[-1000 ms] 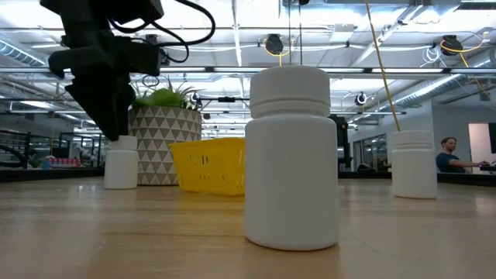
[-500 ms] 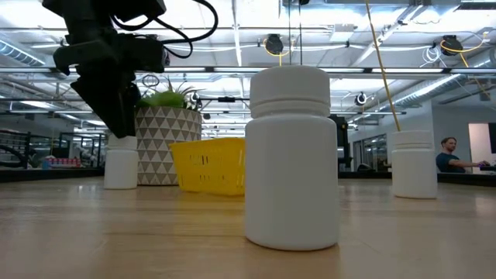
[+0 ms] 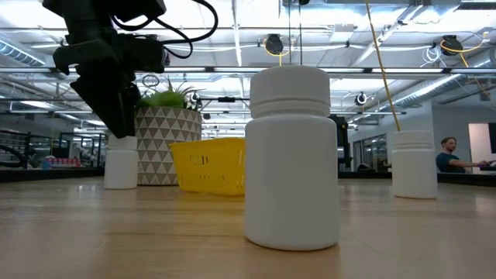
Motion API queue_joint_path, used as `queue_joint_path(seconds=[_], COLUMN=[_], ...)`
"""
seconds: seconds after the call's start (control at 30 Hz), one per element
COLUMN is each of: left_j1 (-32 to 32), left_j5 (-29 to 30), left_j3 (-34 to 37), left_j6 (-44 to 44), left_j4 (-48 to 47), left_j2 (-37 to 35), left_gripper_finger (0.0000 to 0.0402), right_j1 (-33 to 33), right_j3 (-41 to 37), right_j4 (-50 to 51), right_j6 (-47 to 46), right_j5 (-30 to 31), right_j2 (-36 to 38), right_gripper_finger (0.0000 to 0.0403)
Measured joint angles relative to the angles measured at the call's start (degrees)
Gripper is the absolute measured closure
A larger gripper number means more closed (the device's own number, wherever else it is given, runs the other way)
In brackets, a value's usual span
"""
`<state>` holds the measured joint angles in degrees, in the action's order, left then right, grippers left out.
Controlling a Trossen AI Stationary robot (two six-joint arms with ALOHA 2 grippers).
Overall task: Pick and place pill bottles into a basket
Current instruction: Put the white pill bottle into the yellow basket
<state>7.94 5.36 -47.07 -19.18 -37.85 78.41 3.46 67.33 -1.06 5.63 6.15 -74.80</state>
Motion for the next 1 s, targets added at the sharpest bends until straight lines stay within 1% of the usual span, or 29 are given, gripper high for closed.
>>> queue_joint_path(seconds=[0.57, 1.0], left_j1=[0.0, 0.1], left_j5=[-0.3, 0.5], left_j3=[0.0, 0.0], left_j6=[0.5, 1.2], left_j4=[-0.2, -0.2], left_j2=[0.1, 2.1], left_gripper_finger=[0.0130, 0.0131], right_j1=[0.0, 0.0], right_j3=[0.0, 0.0], right_j4=[0.0, 0.0], right_j6=[0.0, -0.4], right_j5=[0.0, 0.0], right_j2=[0.0, 0.0], right_gripper_finger=[0.0165, 0.0165])
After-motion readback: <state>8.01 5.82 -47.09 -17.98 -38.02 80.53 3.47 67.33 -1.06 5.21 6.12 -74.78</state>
